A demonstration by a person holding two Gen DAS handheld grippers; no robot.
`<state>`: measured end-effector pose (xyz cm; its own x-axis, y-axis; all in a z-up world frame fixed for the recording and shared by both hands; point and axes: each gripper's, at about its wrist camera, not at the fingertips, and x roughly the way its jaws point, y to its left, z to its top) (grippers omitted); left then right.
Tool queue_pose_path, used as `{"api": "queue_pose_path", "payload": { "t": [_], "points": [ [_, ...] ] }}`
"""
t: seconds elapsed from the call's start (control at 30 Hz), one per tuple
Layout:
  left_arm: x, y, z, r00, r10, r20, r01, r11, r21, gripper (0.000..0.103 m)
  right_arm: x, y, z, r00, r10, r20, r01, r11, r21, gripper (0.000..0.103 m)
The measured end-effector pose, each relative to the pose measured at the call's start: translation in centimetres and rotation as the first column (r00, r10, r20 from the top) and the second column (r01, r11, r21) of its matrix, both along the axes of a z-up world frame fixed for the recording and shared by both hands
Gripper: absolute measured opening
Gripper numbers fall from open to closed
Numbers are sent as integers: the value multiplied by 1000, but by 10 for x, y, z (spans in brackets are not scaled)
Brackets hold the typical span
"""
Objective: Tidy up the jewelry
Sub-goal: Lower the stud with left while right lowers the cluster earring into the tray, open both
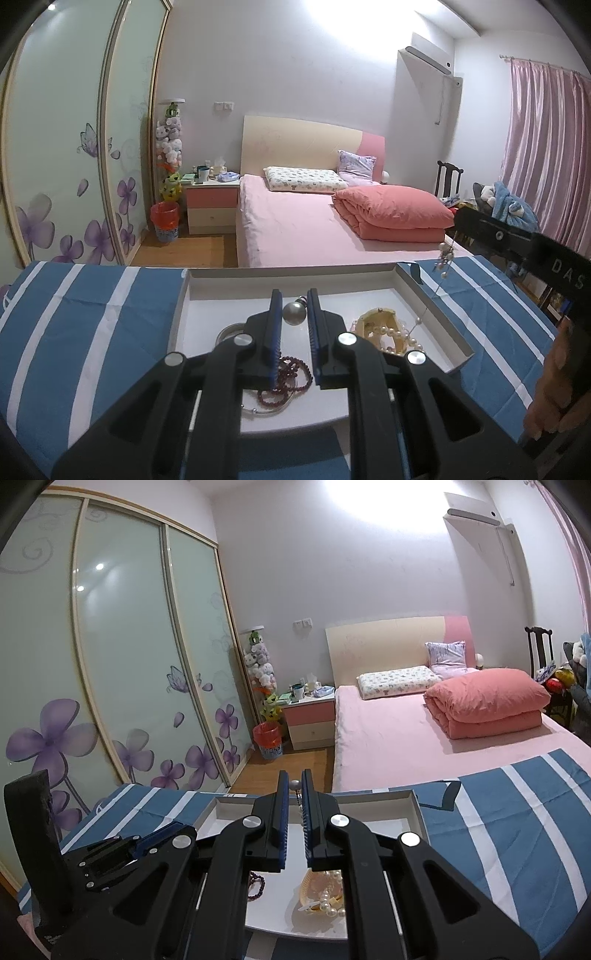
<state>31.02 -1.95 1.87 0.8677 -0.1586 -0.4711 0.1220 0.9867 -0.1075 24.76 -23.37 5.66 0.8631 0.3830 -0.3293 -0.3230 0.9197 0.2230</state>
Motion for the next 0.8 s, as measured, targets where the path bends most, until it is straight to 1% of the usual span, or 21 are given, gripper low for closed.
{"api": "queue_pose_path", "payload": {
  "t": [0.27,0.53,0.8],
  "points": [
    [9,-1,-12,1000,-8,-6,8,1000,-16,14,4,6,-2,1000,-1,-3,1,1000,-1,8],
    [12,-4,-19,1000,-25,-14,25,1000,-12,14,15,7,-4,1000,-1,-13,1,1000,-5,8],
    [19,-3,-26,1000,-17,-25,16,1000,-20,14,20,12,-12,999,0,-33,0,1000,-8,8]
  ]
}}
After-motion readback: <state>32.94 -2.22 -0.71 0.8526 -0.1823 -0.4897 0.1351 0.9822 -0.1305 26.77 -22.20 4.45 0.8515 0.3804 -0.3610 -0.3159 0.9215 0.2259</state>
